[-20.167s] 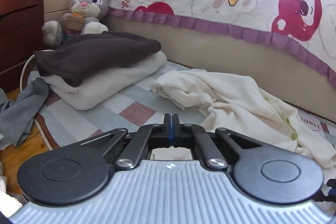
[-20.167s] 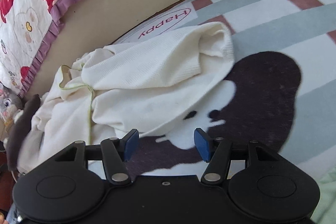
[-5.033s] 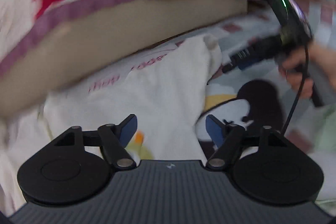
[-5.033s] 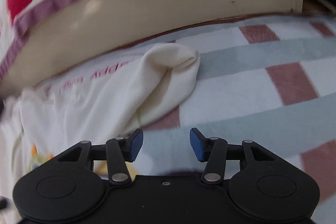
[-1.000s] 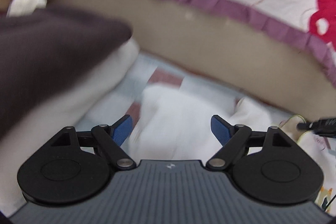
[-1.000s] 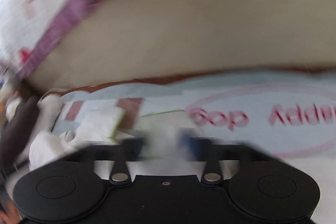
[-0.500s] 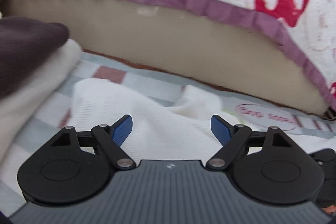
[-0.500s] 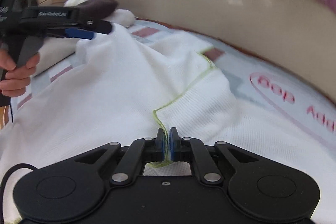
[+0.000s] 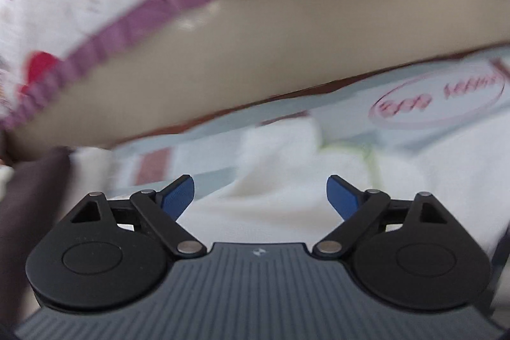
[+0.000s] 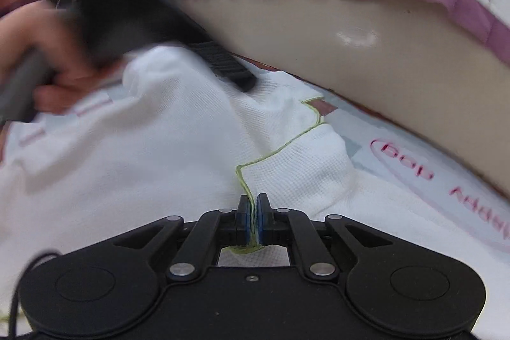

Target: Fold clothes

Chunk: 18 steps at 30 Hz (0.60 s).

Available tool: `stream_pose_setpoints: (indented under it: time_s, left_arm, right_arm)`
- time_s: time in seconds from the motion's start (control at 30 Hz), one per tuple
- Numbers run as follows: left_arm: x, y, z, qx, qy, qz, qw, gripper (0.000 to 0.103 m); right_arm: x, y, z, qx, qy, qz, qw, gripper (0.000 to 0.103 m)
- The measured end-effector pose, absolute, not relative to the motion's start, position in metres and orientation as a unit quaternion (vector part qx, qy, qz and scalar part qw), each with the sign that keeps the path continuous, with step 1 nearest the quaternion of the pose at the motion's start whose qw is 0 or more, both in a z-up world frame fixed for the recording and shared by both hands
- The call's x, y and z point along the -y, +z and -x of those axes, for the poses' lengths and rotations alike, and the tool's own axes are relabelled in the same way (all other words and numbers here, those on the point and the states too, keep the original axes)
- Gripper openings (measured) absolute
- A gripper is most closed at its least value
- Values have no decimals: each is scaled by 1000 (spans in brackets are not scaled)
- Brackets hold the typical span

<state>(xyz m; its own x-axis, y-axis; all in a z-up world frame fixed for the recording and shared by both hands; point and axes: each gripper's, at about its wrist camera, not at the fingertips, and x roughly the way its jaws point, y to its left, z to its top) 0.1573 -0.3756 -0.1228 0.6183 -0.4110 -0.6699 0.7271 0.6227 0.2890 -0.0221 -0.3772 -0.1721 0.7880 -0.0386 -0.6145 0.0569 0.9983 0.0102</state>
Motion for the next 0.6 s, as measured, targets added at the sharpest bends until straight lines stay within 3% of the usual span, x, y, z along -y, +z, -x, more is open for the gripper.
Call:
stream_pose_setpoints:
  time_s: [0.2, 0.23, 0.27, 0.3, 0.33, 0.4, 0.53, 0.6]
  left_arm:
    - [435, -144, -202, -356, -303, -289, 835, 95]
    - [433, -149, -203, -363, -308, -278, 834, 86]
    - [428, -151, -201, -364, -319, -261, 836, 61]
    - [423, -153, -199, -364, -325, -248, 837, 44]
    - [418, -154, -195, -362, -319, -250, 840, 15]
    - [406, -154, -187, -358, -306, -251, 846, 9]
    - [354, -123, -166, -310, -290, -170, 889, 8]
    - [326, -115, -155, -301, -278, -128, 903, 8]
  right_arm:
    - [386, -173, 26, -339, 12, -27, 940, 7]
    - [388, -173, 28, -336, 14, -32, 941, 7]
    - [391, -173, 31, -330, 12, -41, 943, 7]
    - [394, -172, 34, -322, 11, -57, 945, 7]
    - [398, -170, 35, -315, 14, -77, 946, 8]
    - [406, -166, 36, -303, 27, -113, 946, 14]
    - [418, -152, 45, -274, 42, -132, 952, 29]
    - [428, -148, 52, -271, 27, -125, 954, 31]
